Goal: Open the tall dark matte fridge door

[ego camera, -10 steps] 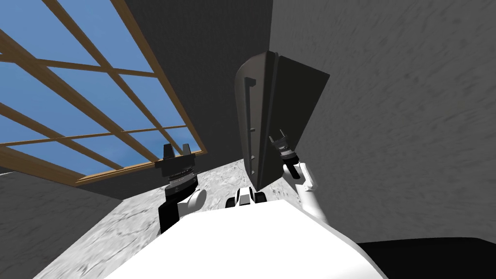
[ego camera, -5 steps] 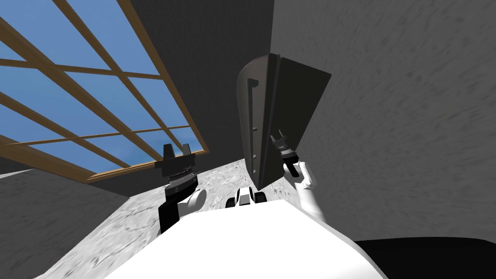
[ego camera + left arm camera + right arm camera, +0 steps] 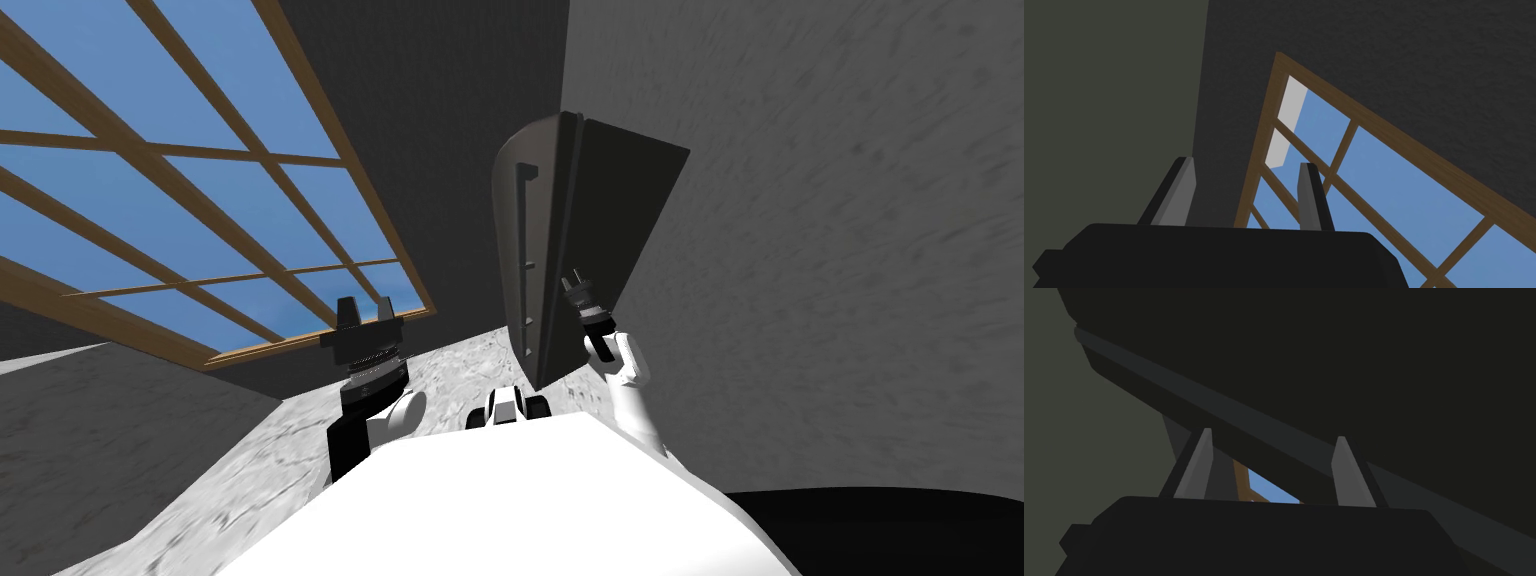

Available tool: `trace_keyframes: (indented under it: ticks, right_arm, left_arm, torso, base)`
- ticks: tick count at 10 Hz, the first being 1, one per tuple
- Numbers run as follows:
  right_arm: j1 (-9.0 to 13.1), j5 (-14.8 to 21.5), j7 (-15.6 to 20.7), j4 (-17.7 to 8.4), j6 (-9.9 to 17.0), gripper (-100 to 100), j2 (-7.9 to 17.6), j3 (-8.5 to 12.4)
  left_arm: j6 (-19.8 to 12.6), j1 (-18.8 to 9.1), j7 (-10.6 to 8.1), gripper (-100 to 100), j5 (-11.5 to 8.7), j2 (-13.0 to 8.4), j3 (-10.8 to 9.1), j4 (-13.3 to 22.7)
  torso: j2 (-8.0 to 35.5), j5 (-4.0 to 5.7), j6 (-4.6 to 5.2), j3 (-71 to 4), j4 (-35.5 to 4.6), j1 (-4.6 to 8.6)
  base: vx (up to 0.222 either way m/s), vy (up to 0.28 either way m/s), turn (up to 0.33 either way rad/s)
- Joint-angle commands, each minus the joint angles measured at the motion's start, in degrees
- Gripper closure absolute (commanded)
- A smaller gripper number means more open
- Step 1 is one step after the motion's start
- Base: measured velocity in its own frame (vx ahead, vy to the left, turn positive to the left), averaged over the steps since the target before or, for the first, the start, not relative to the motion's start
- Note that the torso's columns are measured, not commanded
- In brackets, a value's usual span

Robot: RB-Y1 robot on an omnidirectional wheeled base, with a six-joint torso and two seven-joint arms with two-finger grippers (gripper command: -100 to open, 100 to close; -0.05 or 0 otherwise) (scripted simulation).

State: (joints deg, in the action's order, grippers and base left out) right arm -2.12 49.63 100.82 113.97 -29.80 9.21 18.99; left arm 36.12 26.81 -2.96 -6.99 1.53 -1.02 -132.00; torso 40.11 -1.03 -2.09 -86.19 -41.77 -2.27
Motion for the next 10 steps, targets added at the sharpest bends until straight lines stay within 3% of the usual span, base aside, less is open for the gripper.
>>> trace_keyframes:
  ticks: [1, 2, 4, 6, 7, 10]
  right_arm:
    - [2.4, 2.5, 4.2, -0.7, -1.1, -100, -2.7, 0.0]
    - [2.4, 2.5, 4.2, -0.7, -1.1, -100, -2.7, 0.0]
    - [3.3, 4.0, 6.8, -1.4, -1.4, -100, -5.7, 0.8]
    - [3.3, 4.0, 6.8, -1.4, -1.4, -100, -5.7, 0.8]
    - [3.6, 4.5, 7.8, -1.7, -1.6, -100, -7.5, 1.1]
    - [3.6, 4.5, 7.8, -1.7, -1.6, -100, -7.5, 1.1]
  left_arm:
    - [0.0, 0.0, 0.00, 0, 0.0, 0.0, 0.00, 0.0]
    - [0.0, 0.0, 0.00, 0, 0.0, 0.0, 0.01, 0.0]
    - [0.0, 0.0, 0.00, 0, 0.0, 0.0, 0.00, 0.0]
    - [0.0, 0.0, 0.00, 0, 0.0, 0.0, 0.00, 0.0]
    - [0.0, 0.0, 0.00, 0, 0.0, 0.0, 0.00, 0.0]
    - [0.0, 0.0, 0.00, 0, 0.0, 0.0, 0.00, 0.0]
  torso:
    - [0.0, -0.01, 0.04, 0.0, 0.1, -0.16]
    - [0.0, -0.02, 0.09, 0.0, 0.1, -0.19]
    - [-0.1, 0.00, -0.03, 0.0, 0.1, -0.07]
    - [0.1, 0.03, -0.05, 0.1, 0.1, -0.16]
    - [0.1, -0.01, -0.12, 0.1, 0.1, -0.23]
    - [0.1, -0.01, -0.04, 0.1, 0.1, -0.29]
  base:
    - [-0.025, 0.050, 0.018]
    - [-0.032, 0.073, 0.048]
    - [-0.020, 0.038, 0.025]
    - [-0.005, 0.004, 0.017]
    - [-0.012, 0.006, 0.017]
    - [0.002, 0.013, 0.035]
